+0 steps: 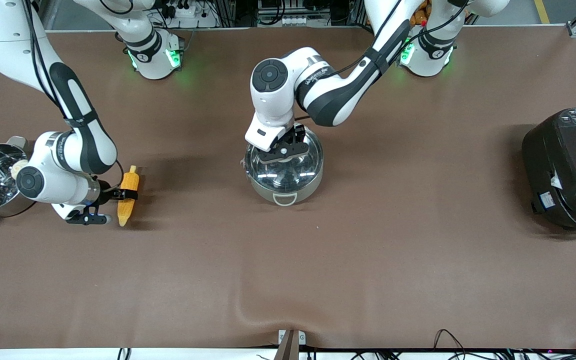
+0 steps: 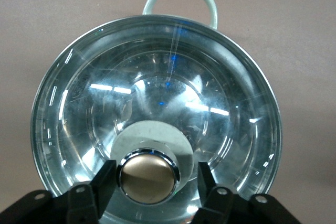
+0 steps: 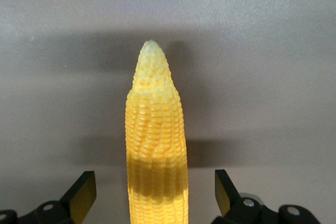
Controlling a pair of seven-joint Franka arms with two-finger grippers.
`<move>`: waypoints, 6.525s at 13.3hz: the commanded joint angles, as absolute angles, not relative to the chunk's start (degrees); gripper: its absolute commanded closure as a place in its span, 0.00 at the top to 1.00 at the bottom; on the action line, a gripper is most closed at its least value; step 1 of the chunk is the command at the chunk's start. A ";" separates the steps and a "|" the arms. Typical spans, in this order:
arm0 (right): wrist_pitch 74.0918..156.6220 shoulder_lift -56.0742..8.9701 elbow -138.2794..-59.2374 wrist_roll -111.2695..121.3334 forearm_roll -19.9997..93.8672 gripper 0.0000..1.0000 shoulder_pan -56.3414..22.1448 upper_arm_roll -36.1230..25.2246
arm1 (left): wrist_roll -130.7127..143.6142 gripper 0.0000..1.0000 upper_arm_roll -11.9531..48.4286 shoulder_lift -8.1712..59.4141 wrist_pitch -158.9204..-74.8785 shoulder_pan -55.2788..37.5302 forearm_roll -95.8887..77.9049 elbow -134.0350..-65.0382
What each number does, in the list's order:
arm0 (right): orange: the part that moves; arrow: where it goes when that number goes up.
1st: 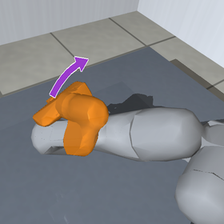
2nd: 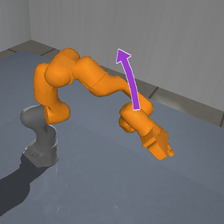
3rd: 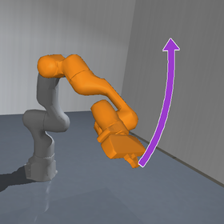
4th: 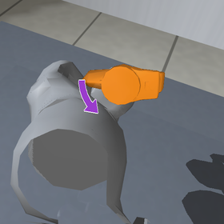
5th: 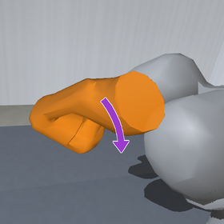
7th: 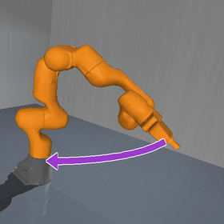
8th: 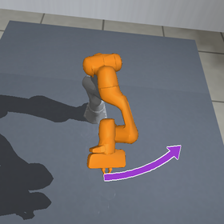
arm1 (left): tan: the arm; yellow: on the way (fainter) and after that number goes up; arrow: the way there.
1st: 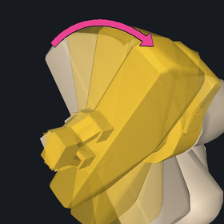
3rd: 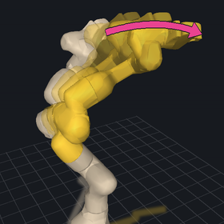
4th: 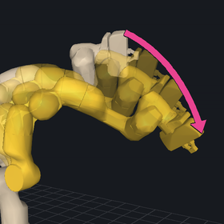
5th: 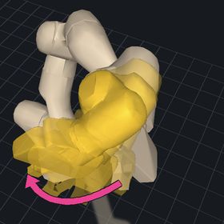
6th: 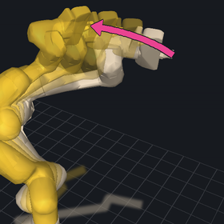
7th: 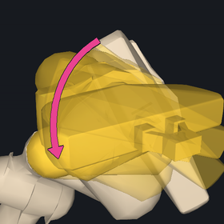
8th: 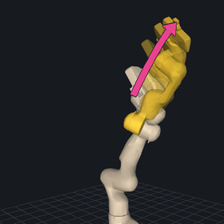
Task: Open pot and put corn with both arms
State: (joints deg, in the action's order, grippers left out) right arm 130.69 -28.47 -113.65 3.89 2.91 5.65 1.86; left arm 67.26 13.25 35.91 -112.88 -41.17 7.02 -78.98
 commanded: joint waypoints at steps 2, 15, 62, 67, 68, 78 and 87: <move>134.90 -28.92 -116.18 3.34 2.11 1.00 5.98 2.46 | 68.73 0.69 12.83 36.12 -112.76 -41.40 8.70 -77.87; 127.55 -24.53 -113.39 5.89 0.00 0.02 3.88 2.72 | 68.91 0.21 12.83 36.04 -110.49 -41.22 8.70 -78.93; 108.37 -39.29 -76.64 -10.99 -12.57 0.03 -46.76 3.52 | 25.58 1.00 13.36 5.27 -115.45 4.75 5.45 -106.84; 108.46 -39.81 -76.55 -11.87 -12.74 0.25 -47.02 3.52 | 24.18 1.00 13.62 3.43 -103.31 4.66 5.54 -93.98; 108.46 -39.81 -76.55 -12.13 -12.66 0.69 -47.02 3.52 | 22.69 1.00 13.54 3.51 -99.88 4.31 5.45 -91.00; 98.63 -32.80 -74.71 -20.48 -10.38 1.00 -40.28 3.78 | 11.52 1.00 12.83 2.99 -91.15 4.57 4.04 -87.19; 87.36 -18.04 -81.53 -16.28 -4.13 1.00 -10.93 3.52 | 2.64 1.00 10.81 2.63 -88.24 4.75 0.62 -86.66</move>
